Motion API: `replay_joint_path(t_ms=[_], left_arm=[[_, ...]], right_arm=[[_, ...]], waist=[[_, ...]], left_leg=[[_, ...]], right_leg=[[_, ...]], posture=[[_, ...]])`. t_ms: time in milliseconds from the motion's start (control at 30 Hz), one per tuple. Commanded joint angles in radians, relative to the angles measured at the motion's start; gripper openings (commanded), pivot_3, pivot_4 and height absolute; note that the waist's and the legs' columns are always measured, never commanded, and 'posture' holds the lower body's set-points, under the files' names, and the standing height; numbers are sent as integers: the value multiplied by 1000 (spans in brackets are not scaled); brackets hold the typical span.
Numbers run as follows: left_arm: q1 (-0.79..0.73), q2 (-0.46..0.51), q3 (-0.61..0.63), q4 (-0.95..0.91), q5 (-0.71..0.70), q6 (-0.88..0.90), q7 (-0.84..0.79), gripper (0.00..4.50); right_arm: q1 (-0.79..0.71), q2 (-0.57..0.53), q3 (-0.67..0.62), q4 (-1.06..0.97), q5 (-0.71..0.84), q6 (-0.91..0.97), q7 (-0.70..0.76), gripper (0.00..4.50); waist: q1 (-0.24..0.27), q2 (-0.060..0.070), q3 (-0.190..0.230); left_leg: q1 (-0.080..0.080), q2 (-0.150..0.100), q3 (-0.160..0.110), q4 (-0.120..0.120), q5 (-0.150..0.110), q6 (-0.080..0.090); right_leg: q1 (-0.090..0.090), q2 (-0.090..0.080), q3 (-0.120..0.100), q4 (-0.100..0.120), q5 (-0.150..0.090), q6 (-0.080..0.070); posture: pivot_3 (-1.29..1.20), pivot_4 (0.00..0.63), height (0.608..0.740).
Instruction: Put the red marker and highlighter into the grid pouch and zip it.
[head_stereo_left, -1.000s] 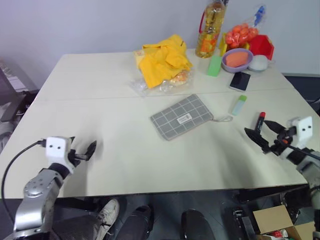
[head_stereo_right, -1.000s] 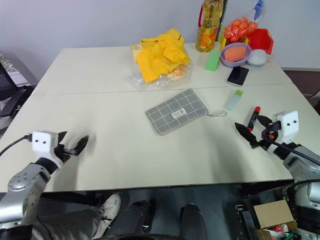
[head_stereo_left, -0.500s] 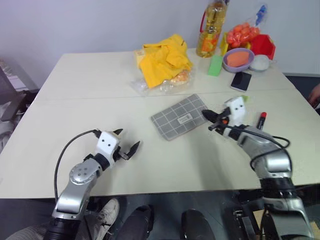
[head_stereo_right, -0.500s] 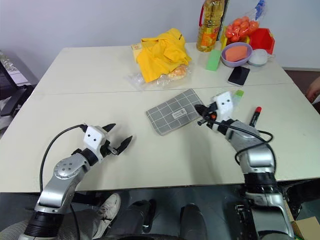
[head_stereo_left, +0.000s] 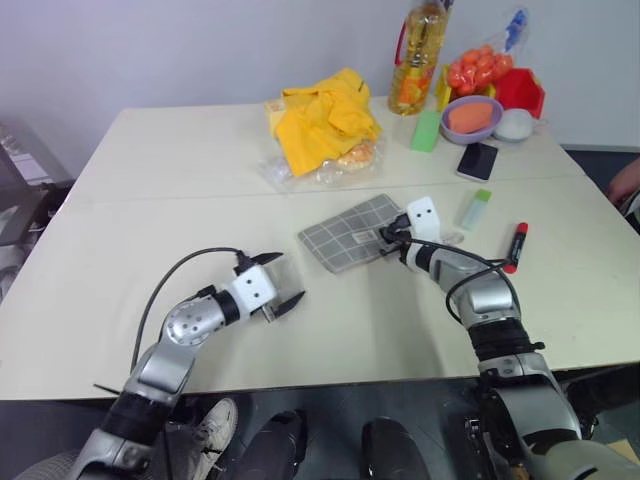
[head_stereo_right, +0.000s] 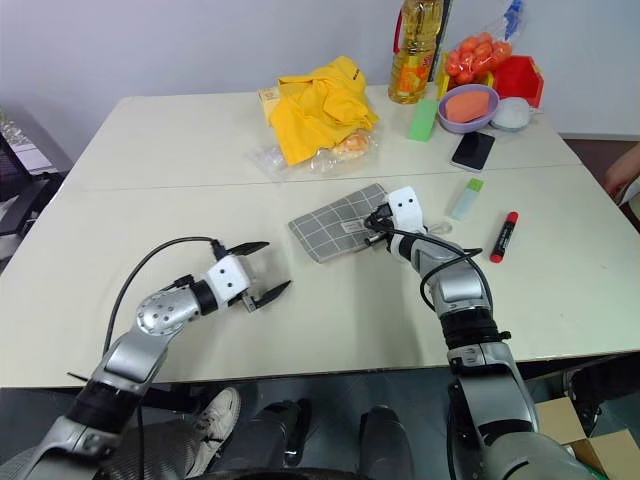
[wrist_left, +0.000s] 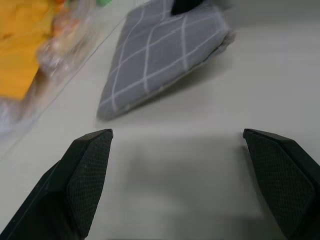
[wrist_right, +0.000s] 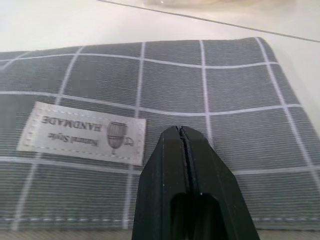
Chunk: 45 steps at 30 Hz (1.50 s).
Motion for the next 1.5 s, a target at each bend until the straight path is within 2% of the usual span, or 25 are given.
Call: replay_joint_path(t_ms=[33,167,267,300,367,533,567,767,900,1000,1133,1233,1333,1500], left_arm=[[-86,-31,-64,114,93,-154,40,4500],[-235,-80,-136,331,286,-311,229,4500],[-280,-101,-149,428,320,-386,296,4500],[-290,-104,-151,451,332,-408,321,3961],[-305,-110,-152,489,353,-438,363,3232],[-314,-127,-142,536,355,-460,400,474],[-313,-128,-140,539,356,-462,407,48],[-285,-140,-97,512,300,-454,419,48],[-212,-150,-29,398,166,-384,356,48],[-121,-135,17,239,74,-274,292,0],[-4,-117,84,27,3,-119,262,0],[69,-99,112,-93,0,-42,256,0],[138,-82,134,-199,-6,17,245,0],[218,-59,139,-301,-15,62,214,0]], right_arm=[[11,21,8,-15,-3,15,9,31],[29,27,1,-46,-4,22,-5,31],[45,29,-4,-72,-5,34,-15,31],[50,29,-4,-80,-6,35,-17,0],[58,30,-5,-96,-8,39,-22,0],[65,35,-14,-128,0,40,-29,0],[64,37,-18,-131,4,34,-29,0],[58,41,-44,-180,29,12,-28,0],[72,-1,-33,-247,23,1,20,0],[90,-40,-57,-323,57,35,67,810],[113,-79,-98,-413,102,114,78,2749],[138,-97,-115,-481,143,180,90,4370],[162,-113,-81,-526,138,200,111,4442],[129,-94,-44,-472,114,206,88,4442]], waist=[[-1,0,0],[-10,0,0],[-15,0,0],[-16,0,0],[-18,0,0],[-14,0,-1],[-14,0,-1],[-16,0,-1],[-20,0,-1],[-21,0,-1],[-22,0,-1],[-20,0,-1],[-17,0,-1],[-16,0,-1]], left_leg=[[0,0,0,0,0,0],[0,0,0,0,0,0],[0,-1,0,1,0,0],[0,-1,0,1,0,0],[0,-1,0,0,0,0],[0,-1,-1,2,0,0],[0,-1,-1,2,0,0],[1,-1,-1,2,0,0],[0,-1,-1,1,0,0],[-2,-1,-1,1,0,0],[-2,0,-1,1,0,0],[-2,0,-1,1,0,0],[-2,0,0,1,0,0],[-1,0,0,1,0,0]], right_leg=[[0,0,0,0,0,0],[0,0,0,1,0,0],[0,0,0,1,0,0],[0,0,0,2,0,0],[-1,0,0,3,0,1],[0,0,0,3,0,1],[0,0,0,3,0,1],[0,0,0,3,0,1],[-1,0,0,4,0,1],[-3,0,0,4,0,1],[-3,0,1,4,0,1],[-3,0,1,4,0,1],[-3,0,1,4,0,1],[-3,0,1,4,0,1]], posture=[[0,150,740],[0,150,740],[0,150,740],[0,150,740],[0,150,740],[0,150,740],[0,150,740],[0,150,740],[0,150,740],[0,150,740],[0,150,740],[0,150,740],[0,150,740],[0,150,740]])
